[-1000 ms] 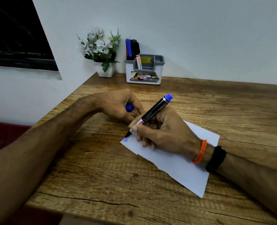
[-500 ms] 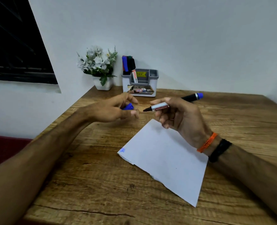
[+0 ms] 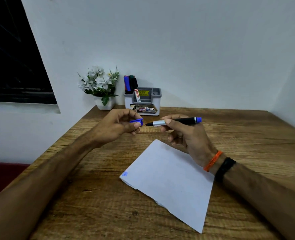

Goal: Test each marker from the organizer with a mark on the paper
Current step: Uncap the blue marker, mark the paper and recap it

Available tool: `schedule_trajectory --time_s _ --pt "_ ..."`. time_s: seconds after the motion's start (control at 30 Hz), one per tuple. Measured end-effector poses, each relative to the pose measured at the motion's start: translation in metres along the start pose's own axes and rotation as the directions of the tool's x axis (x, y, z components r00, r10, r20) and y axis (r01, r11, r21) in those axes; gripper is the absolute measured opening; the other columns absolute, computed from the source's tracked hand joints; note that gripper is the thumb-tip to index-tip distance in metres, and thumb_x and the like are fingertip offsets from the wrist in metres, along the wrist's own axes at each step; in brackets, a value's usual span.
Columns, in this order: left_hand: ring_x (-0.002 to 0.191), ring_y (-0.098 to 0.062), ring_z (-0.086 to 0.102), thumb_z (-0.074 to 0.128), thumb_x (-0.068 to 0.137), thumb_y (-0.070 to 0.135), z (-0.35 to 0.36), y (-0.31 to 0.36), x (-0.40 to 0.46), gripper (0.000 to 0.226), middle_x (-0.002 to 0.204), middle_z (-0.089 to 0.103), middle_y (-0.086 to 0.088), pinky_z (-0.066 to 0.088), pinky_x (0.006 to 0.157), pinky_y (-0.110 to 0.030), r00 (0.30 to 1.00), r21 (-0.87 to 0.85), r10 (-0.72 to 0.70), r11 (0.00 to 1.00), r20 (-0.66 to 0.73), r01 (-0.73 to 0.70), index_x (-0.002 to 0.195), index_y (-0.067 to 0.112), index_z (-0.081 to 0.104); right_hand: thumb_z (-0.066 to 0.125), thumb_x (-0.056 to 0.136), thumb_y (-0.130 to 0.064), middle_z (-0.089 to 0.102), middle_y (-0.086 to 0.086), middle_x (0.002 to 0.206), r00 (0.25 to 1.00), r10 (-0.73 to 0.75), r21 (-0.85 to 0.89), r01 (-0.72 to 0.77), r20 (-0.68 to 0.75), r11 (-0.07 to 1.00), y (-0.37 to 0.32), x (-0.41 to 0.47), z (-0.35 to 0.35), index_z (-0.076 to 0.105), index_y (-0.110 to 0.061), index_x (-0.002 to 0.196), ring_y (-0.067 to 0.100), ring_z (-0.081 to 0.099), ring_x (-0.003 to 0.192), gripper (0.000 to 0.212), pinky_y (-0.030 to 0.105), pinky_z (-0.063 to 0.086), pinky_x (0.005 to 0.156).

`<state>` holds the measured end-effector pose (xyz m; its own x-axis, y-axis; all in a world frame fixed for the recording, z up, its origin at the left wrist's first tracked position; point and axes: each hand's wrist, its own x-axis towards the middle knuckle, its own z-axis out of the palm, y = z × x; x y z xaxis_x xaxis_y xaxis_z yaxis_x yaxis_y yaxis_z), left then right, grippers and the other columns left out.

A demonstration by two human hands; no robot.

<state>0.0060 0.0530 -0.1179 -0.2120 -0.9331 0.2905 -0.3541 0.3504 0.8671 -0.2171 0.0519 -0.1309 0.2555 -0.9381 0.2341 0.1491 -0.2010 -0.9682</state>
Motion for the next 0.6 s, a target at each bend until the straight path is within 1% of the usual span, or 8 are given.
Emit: schedule_trajectory --time_s 0.1,0.2,0.3,0.37,0.43,0.47,0.53,0.6 --pt "0.065 -0.003 0.065 0.061 0.087 -0.004 0.0022 0.0018 0.0003 0.014 0.087 0.067 -0.006 0.053 0.065 -0.016 1.0 0.018 -0.007 1.0 -0.001 0.007 0.095 0.008 0.064 0.063 0.092 -0.016 0.073 0.012 0.083 1.0 0.015 -0.001 -0.015 0.011 1.0 0.0021 0.0009 -0.0009 0.072 -0.005 0.104 0.017 0.057 0.056 0.018 0.022 0.045 0.048" --pt "0.066 -0.003 0.065 0.061 0.087 -0.004 0.0032 0.0013 0.0001 0.014 0.083 0.068 -0.003 0.053 0.066 -0.017 1.0 0.004 -0.007 1.0 0.012 0.007 0.097 0.007 0.065 0.056 0.096 -0.019 0.075 0.014 0.092 0.997 0.042 0.009 -0.043 0.067 0.999 0.0018 0.0003 -0.002 0.072 -0.007 0.11 0.017 0.057 0.057 0.024 0.023 0.044 0.051" --pt "0.069 -0.005 0.065 0.061 0.087 -0.001 0.0037 -0.0003 -0.0004 0.013 0.078 0.069 0.0 0.054 0.067 -0.02 1.0 -0.028 -0.006 1.0 0.024 0.006 0.098 0.005 0.066 0.046 0.099 -0.018 0.076 0.015 0.097 0.989 0.08 0.025 -0.084 0.126 0.996 0.0009 0.0003 -0.0031 0.072 -0.01 0.109 0.015 0.059 0.055 0.03 0.022 0.045 0.052" --pt "0.069 -0.006 0.065 0.061 0.087 0.001 0.004 0.0002 -0.0006 0.014 0.076 0.069 0.0 0.055 0.067 -0.02 1.0 -0.042 -0.006 0.999 0.021 0.007 0.1 0.003 0.066 0.048 0.098 -0.014 0.077 0.016 0.096 0.986 0.091 0.03 -0.095 0.137 0.995 0.0016 0.0014 -0.0028 0.071 -0.009 0.106 0.014 0.061 0.052 0.025 0.021 0.044 0.049" --pt "0.068 -0.005 0.064 0.06 0.088 0.001 0.0037 0.0007 -0.0007 0.016 0.073 0.069 0.002 0.055 0.067 -0.019 1.0 -0.042 -0.011 0.999 0.013 0.011 0.103 -0.001 0.066 0.054 0.097 -0.011 0.077 0.014 0.092 0.99 0.067 -0.013 -0.066 0.121 0.998 0.0035 0.0029 -0.0029 0.071 -0.007 0.1 0.014 0.06 0.048 0.018 0.021 0.044 0.046" --pt "0.067 -0.005 0.064 0.06 0.088 0.001 0.0036 0.0014 -0.0009 0.017 0.073 0.07 0.003 0.055 0.066 -0.019 1.0 -0.04 -0.015 0.999 0.012 0.015 0.104 -0.002 0.066 0.057 0.096 -0.012 0.077 0.012 0.088 0.994 0.04 -0.065 -0.033 0.106 0.997 0.0044 0.0035 -0.0039 0.072 -0.007 0.099 0.014 0.057 0.047 0.016 0.021 0.043 0.046" --pt "0.067 -0.005 0.064 0.06 0.089 0.001 0.003 0.002 -0.0013 0.018 0.072 0.071 0.003 0.055 0.065 -0.019 1.0 -0.037 -0.018 0.999 0.004 0.018 0.105 -0.003 0.066 0.062 0.095 -0.015 0.075 0.009 0.08 0.996 -0.029 -0.166 0.043 0.09 0.985 0.0058 0.0041 -0.007 0.074 -0.005 0.099 0.013 0.051 0.046 0.016 0.022 0.042 0.046" --pt "0.066 -0.005 0.064 0.06 0.088 0.001 0.0025 0.0017 -0.001 0.019 0.071 0.071 0.003 0.054 0.064 -0.019 1.0 -0.033 -0.014 0.999 -0.013 0.014 0.105 -0.004 0.067 0.062 0.094 -0.012 0.071 0.009 0.076 0.991 -0.09 -0.195 0.108 0.098 0.975 0.0065 0.0039 -0.0088 0.073 -0.002 0.103 0.009 0.048 0.046 0.017 0.021 0.039 0.044"
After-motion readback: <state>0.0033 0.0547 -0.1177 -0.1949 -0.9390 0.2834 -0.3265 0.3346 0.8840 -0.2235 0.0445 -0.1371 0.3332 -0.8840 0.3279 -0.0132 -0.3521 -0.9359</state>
